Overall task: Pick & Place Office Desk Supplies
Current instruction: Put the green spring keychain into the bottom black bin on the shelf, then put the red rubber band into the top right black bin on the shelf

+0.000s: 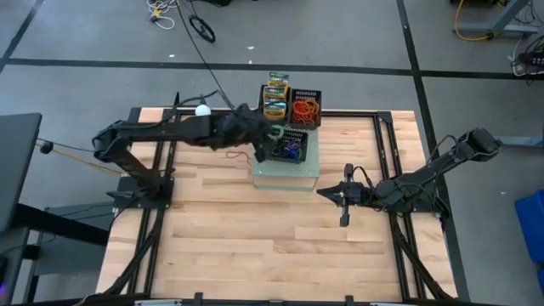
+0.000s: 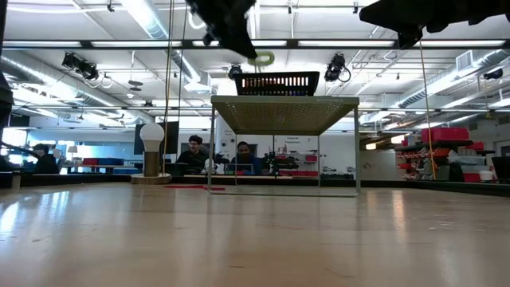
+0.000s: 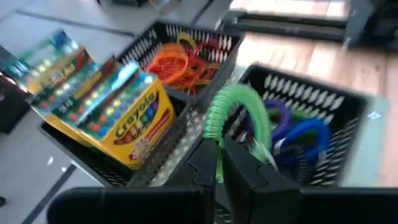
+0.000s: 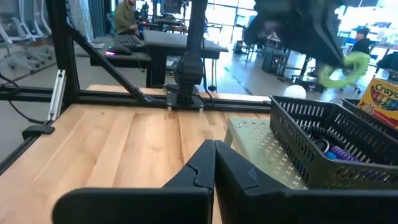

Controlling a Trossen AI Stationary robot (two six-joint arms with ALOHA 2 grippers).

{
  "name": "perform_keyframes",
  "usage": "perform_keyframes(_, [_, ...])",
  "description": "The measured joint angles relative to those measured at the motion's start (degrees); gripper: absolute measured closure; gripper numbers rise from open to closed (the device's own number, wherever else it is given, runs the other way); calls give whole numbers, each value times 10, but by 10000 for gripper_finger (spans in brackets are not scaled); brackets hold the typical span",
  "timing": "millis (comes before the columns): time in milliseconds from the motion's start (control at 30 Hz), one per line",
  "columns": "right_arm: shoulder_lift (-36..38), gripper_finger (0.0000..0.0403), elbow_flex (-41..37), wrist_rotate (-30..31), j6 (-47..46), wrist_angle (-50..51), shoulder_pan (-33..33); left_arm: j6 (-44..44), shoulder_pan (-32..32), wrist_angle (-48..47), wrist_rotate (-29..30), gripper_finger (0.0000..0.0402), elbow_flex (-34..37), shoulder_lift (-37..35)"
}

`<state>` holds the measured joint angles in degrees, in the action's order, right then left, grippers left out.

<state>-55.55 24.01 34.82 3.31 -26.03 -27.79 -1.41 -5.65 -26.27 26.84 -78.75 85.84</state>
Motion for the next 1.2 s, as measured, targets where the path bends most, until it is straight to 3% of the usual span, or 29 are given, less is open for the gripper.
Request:
perform_keyframes(233, [0, 396, 0, 0, 0, 4, 0, 9, -38, -6, -81, 374, -11, 60])
perform_keyframes(500, [0, 396, 0, 0, 0, 9, 0, 8, -34, -16, -74, 306, -18, 69])
perform_keyframes(700, [0, 396, 0, 0, 0, 11, 0, 39, -26, -79, -71, 247, -94, 67])
perform_keyframes(867, [0, 396, 0, 0, -12, 24, 0, 67, -14, -169, -16, 256, -138, 43])
perform_keyframes(967, [0, 396, 0, 0, -16, 31, 0, 45, -14, -173, -28, 308, -76, -8])
perform_keyframes(1067, [0, 396, 0, 0, -20, 37, 0, 18, -15, -127, -27, 374, 41, -77])
perform_keyframes(1200, [0, 396, 0, 0, -8, 36, 4, 5, -15, 12, -39, 392, 213, -181])
